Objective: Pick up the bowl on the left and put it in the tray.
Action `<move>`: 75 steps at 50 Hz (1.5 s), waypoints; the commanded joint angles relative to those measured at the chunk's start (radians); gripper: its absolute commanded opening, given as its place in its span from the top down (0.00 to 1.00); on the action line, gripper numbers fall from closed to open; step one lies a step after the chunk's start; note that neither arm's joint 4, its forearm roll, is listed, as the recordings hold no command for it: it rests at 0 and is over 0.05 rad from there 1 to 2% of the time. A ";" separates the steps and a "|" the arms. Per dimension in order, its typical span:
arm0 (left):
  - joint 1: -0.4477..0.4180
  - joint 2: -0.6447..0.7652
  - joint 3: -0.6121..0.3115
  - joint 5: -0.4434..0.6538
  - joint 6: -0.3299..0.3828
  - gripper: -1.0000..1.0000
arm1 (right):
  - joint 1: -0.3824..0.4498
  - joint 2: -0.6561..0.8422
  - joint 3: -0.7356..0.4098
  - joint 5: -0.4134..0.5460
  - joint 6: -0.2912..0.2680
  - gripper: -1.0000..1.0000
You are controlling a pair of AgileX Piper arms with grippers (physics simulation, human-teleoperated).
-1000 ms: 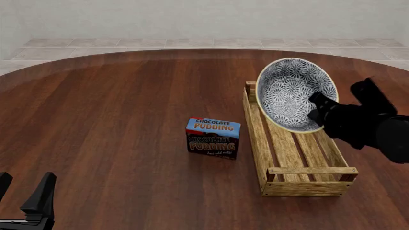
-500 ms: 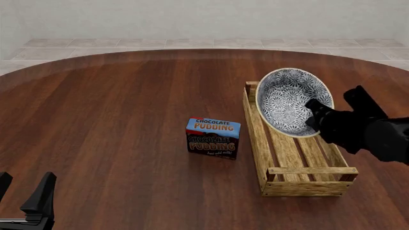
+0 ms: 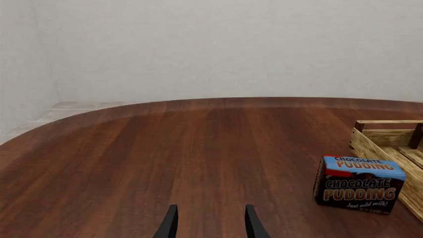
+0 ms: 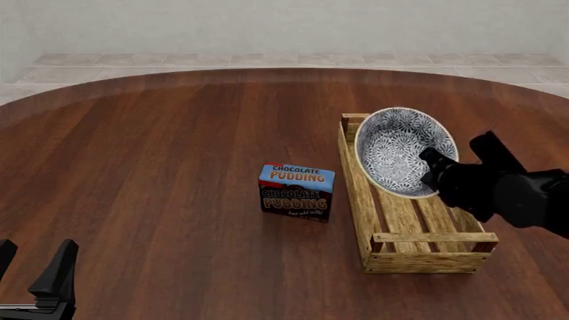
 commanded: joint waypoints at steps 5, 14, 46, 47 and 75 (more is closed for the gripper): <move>0.000 0.000 0.000 0.000 0.000 0.00 | -0.011 0.034 -0.008 -0.021 0.010 1.00; 0.000 0.000 0.000 0.000 0.000 0.00 | -0.047 0.081 -0.028 -0.035 0.000 1.00; 0.000 0.000 0.000 0.000 0.000 0.00 | -0.024 0.203 -0.080 -0.064 0.003 1.00; 0.000 0.000 0.000 0.000 0.000 0.00 | -0.035 0.207 -0.085 -0.061 -0.005 1.00; 0.000 0.000 0.000 0.000 0.000 0.00 | -0.035 0.273 -0.084 -0.100 0.014 1.00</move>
